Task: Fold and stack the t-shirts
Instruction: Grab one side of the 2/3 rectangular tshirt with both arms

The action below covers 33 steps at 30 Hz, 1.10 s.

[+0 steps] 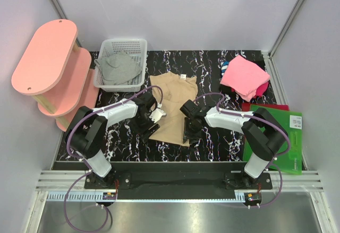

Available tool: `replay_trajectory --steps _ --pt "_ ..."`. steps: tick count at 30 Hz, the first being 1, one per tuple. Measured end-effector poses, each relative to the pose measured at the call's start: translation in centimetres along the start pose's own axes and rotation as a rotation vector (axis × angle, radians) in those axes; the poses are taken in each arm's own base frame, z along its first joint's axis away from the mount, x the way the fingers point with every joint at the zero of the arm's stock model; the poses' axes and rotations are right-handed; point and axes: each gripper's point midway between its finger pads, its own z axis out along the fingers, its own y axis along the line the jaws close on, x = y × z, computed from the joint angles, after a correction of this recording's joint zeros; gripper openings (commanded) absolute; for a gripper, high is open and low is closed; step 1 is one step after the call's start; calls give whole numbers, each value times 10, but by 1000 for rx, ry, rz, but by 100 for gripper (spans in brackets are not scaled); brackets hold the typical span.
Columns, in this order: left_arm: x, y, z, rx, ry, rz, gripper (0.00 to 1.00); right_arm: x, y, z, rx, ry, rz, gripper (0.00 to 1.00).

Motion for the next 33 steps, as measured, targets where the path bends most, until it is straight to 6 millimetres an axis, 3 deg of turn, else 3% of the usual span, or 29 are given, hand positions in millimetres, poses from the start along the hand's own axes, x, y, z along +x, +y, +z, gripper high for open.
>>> replay_trajectory --steps 7,9,17,20,21,22,29,33 --pt "-4 0 0 10 4 -9 60 0 0 0 0 1 0 32" --pt "-7 0 0 16 1 -12 47 0 0 0 -2 0 -1 30" --pt "-15 -2 3 42 -7 -15 15 0 1 0 -4 -1 -2 27" --pt "-16 -5 3 56 -12 -12 0 0 1 0 -4 -1 -4 12" --pt "-16 -5 3 58 -12 -15 0 0 1 0 -4 -1 -6 1" --pt "-16 -6 3 62 -12 -13 0 0 1 0 -5 -1 -7 0" --pt "-13 -9 0 78 -8 3 1 1 1 -8 -9 -5 -20 0" --pt "-9 -13 -18 73 -29 21 2 8 3 -24 -36 -15 -34 0"
